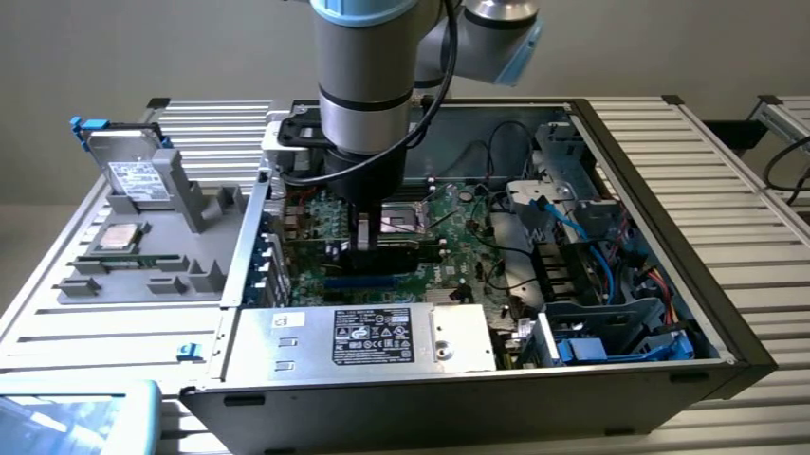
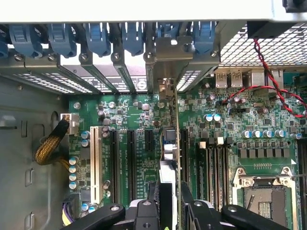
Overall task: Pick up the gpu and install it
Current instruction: 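Insert the gpu into the slot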
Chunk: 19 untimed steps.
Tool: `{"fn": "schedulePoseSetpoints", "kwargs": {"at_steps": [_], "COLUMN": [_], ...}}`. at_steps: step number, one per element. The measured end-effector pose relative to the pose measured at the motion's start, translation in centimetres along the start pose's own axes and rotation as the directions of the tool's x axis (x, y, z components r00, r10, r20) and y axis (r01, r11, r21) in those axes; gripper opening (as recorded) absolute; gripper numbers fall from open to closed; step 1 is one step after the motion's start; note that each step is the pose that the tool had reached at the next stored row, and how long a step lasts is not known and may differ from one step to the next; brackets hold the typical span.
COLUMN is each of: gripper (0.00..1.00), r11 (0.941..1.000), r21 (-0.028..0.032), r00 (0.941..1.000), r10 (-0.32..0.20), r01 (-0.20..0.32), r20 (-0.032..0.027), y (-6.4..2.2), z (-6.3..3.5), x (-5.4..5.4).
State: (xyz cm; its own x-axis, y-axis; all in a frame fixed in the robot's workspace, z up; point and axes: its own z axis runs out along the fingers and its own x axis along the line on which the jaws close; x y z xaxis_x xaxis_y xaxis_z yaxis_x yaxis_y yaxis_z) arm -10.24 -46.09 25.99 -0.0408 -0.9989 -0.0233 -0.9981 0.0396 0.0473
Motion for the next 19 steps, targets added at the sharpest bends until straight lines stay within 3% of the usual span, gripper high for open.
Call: {"fn": "schedulePoseSetpoints", "kwargs": {"at_steps": [19], "gripper": [0.28], "r11": [1.0], "r21": [0.0002], "r00": [1.0], "r10": [0.004], "r01": [-0.004], "r20": [0.0004], "y": [0.11], "z": [0.11], "x": [-0.23]}}
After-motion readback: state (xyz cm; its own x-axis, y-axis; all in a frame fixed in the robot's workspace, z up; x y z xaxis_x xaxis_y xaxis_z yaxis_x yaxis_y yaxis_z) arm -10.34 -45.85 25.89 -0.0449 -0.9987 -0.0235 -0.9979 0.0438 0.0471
